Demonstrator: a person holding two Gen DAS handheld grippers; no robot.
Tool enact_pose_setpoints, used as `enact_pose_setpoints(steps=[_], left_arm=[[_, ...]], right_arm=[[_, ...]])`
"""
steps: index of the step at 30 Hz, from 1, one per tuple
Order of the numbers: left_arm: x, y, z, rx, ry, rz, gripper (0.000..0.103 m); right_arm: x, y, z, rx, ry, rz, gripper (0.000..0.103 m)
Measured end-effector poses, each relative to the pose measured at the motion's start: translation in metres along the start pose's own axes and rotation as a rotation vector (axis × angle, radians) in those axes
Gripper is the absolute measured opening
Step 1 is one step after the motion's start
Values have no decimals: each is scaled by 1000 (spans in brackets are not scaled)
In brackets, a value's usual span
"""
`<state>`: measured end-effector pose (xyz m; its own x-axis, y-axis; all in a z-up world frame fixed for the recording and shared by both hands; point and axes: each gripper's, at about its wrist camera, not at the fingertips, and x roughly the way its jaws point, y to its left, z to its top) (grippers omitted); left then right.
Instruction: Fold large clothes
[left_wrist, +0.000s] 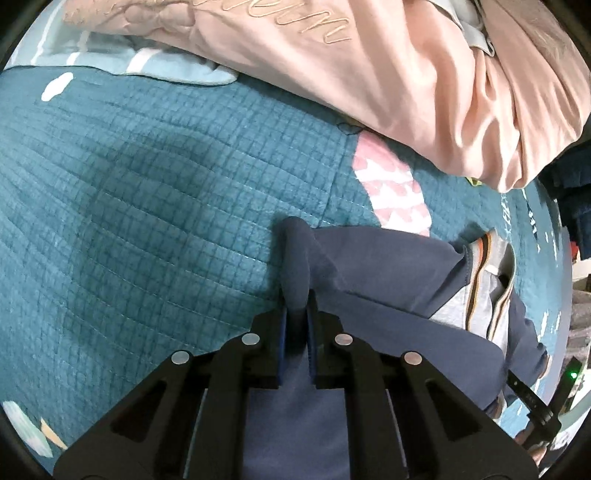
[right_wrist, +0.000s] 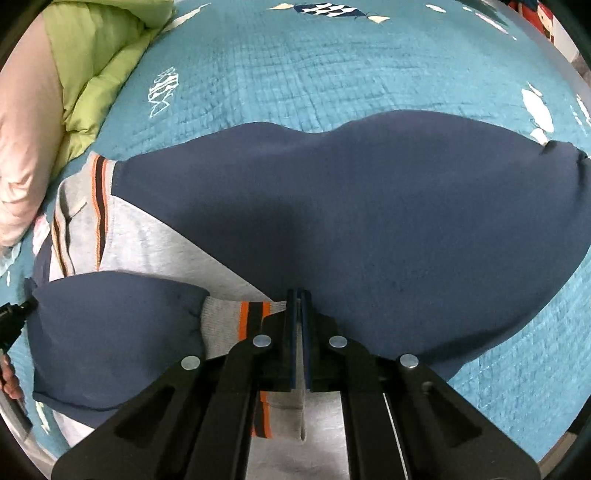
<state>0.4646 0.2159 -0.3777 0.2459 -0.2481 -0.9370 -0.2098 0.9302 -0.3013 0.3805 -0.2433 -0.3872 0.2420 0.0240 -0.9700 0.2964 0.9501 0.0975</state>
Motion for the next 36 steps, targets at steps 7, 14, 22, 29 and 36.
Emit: enact_pose_setpoints(steps=[7,14,22,29,36], left_arm=[[-38,-18,-15,62,-39,112,23],[-63,-30,-92,146,-25,175,6],[-28,-6,-118,121,21,179,0],[-46,-20,-122,149,-27,201,4],[-77,-49,-152,201,-79,230,53]], right_arm=[[-47,2,-7,9,-62,86,43],[-49,22,-48,-67,-9,98,6],[-5,18,-62,-19,78,51,0],[-43,11,-61,-13,47,135,8],[-107,15,-78,-46,-102,127,92]])
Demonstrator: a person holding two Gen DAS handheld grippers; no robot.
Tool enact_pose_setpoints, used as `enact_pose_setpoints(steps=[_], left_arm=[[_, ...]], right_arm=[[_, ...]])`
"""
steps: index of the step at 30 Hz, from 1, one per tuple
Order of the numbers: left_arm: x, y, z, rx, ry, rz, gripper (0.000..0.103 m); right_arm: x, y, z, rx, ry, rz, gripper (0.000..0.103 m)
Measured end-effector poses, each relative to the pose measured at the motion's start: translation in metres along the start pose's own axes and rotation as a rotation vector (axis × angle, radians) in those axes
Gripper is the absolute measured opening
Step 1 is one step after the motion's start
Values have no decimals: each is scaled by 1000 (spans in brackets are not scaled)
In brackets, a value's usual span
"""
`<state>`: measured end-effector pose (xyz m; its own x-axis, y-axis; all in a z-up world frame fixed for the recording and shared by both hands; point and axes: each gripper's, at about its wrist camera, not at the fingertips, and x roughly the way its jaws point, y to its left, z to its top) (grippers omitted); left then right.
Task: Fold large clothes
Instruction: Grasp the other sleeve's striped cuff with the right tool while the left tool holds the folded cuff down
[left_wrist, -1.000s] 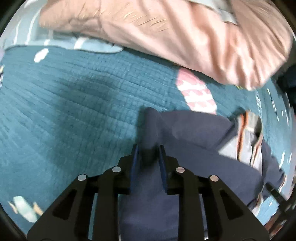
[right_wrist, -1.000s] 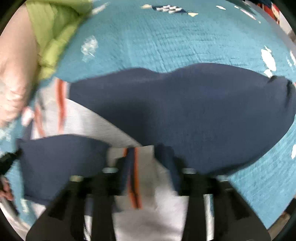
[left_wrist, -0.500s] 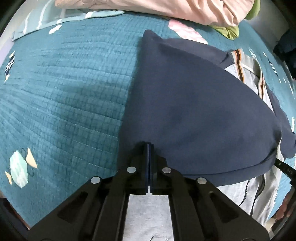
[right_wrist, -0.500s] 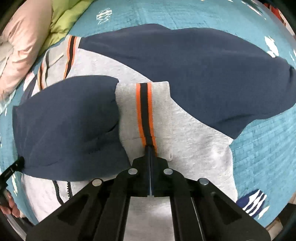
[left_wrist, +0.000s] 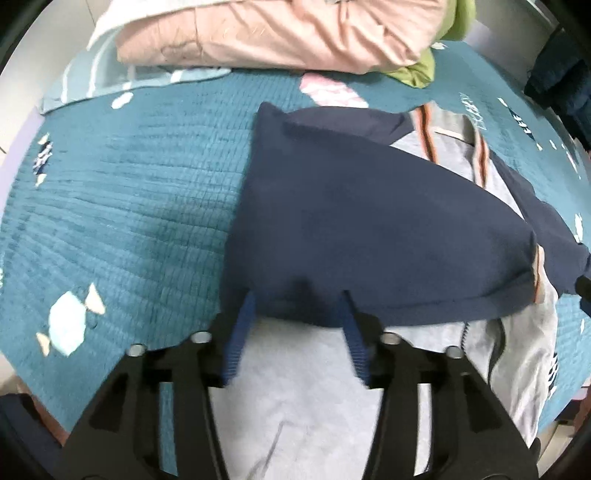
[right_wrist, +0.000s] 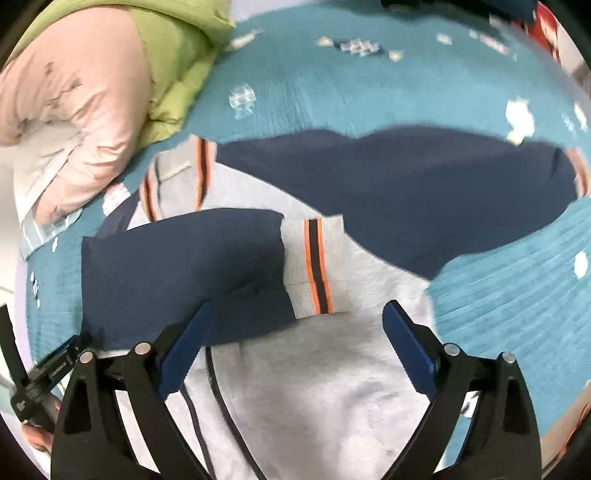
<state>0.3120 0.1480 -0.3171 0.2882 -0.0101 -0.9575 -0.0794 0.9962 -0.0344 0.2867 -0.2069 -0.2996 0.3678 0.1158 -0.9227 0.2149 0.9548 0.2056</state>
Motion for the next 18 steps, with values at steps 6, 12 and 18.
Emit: enact_pose_setpoints(steps=[6,12,18], left_arm=[[-36,-34,-20,-1,-25,-11,54],[-61,-72,-35,33,-54,-9,54],[-75,-121,-45,70,-60,-27,54]], right_arm=[[-33,-7,-18,2,-18,12,93],[-56,-24,-33,22,-41,21,93],[-72,-68,-37,68,-61,20,93]])
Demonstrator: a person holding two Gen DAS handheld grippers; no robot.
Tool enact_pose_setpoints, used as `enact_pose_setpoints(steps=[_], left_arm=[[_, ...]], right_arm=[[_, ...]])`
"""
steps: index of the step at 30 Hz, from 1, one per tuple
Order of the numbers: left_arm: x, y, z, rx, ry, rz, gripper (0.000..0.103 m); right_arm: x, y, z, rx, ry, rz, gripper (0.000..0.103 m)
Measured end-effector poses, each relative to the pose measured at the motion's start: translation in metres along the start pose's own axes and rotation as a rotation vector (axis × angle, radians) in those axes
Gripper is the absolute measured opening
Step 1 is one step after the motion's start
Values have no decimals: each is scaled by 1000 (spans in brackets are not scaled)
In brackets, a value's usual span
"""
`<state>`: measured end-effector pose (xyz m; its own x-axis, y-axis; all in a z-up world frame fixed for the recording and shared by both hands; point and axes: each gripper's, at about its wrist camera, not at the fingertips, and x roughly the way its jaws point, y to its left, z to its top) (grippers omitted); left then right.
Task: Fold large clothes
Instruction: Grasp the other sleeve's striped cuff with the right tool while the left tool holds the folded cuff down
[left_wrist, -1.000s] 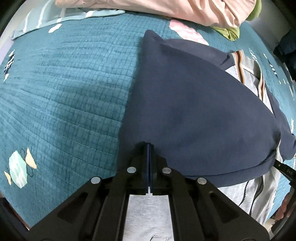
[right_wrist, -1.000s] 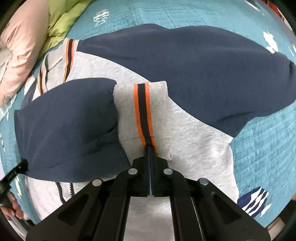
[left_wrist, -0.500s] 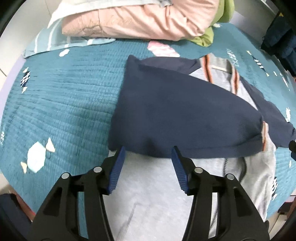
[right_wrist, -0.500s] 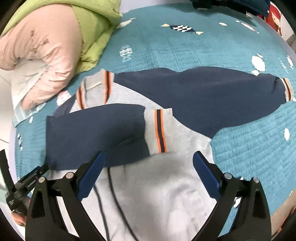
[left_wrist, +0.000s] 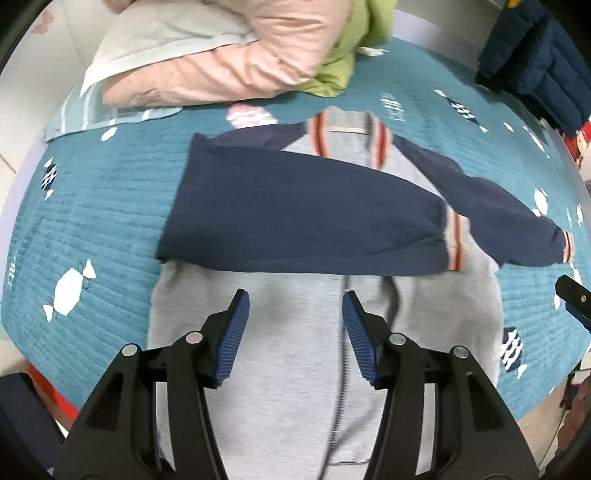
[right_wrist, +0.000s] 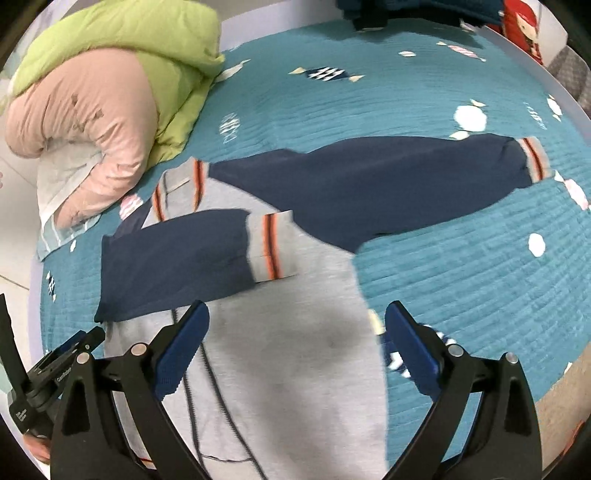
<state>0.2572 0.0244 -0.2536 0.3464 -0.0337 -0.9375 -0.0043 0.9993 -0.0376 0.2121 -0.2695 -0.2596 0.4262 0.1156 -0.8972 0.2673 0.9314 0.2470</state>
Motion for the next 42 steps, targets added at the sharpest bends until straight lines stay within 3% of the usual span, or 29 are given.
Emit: enact_pose_setpoints(steps=[10,22,24,35,42], left_arm=[[13,-93,18,58,13,-61,54],[73,-186,62,113,69,-140,53],[82,-197,68,123,58,-138,49],[141,-226,86,150,149,-168,0],[179,-229,84,145,196,-165,0]], right_arm=[[8,-104,21,142,14,-55,93],[35,-232,59,316,12,-126,93],[38,-247,65,334,7,-134,93],[51,-338,95,511,-30,-113,93],[65,-369,107,603,-47,-17,93]])
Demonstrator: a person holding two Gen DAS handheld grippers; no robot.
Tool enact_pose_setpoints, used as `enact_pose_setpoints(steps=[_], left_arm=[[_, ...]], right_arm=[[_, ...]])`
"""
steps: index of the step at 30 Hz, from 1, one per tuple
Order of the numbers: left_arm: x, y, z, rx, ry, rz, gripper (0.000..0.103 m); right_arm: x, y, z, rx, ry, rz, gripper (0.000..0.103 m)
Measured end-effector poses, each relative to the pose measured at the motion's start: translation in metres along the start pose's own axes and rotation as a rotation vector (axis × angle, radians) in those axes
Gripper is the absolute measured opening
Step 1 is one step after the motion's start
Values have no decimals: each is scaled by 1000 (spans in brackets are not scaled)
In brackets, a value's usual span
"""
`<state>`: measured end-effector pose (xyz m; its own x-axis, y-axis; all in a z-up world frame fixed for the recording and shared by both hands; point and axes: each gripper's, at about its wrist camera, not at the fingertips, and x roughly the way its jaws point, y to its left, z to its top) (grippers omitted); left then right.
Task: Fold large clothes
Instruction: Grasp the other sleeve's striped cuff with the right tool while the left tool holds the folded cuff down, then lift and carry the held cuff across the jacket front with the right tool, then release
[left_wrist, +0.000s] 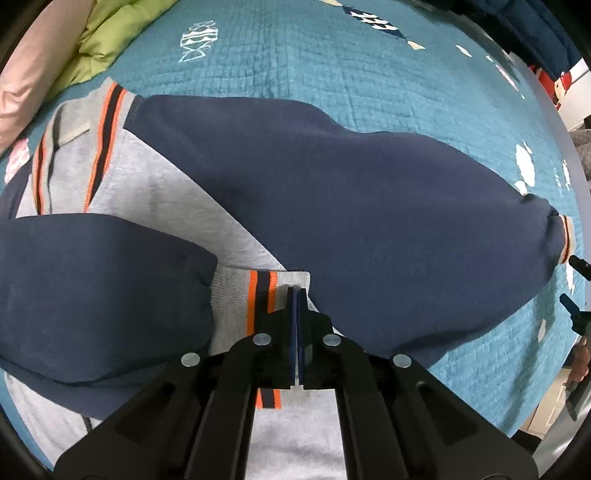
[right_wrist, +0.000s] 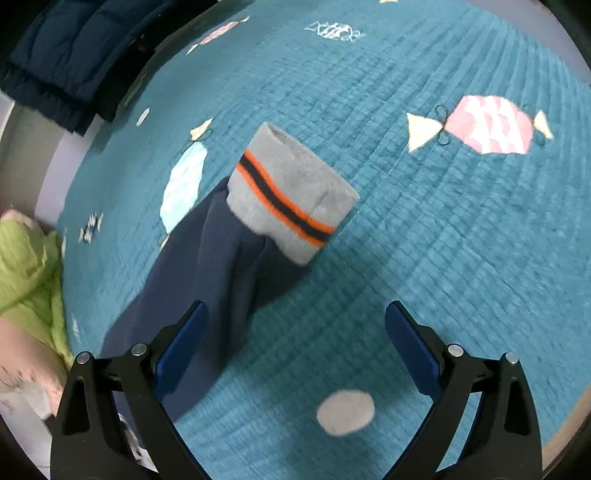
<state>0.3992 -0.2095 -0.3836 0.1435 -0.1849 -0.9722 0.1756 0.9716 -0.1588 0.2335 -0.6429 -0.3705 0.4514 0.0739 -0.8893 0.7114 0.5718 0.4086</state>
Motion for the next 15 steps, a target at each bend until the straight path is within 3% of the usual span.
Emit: enact_pose_setpoints(steps=[2,6,9,12,15], left_arm=[[1,1,1,5,-1,-7,0],[6,4,2,5,-2,-20,0],[6,4,2,10,-6,-13,0],[5,4,1,13,-11,-8,0],[6,4,2,10,-12,-7,0]], right_arm=[[7,-3,6,29,13,55,90],[22,-2,13,90,15,175,65],[28,5,17,69,-18,146,56],[27,11,16,39,-50,113,24],[13,22,5,2,-127,111,20]])
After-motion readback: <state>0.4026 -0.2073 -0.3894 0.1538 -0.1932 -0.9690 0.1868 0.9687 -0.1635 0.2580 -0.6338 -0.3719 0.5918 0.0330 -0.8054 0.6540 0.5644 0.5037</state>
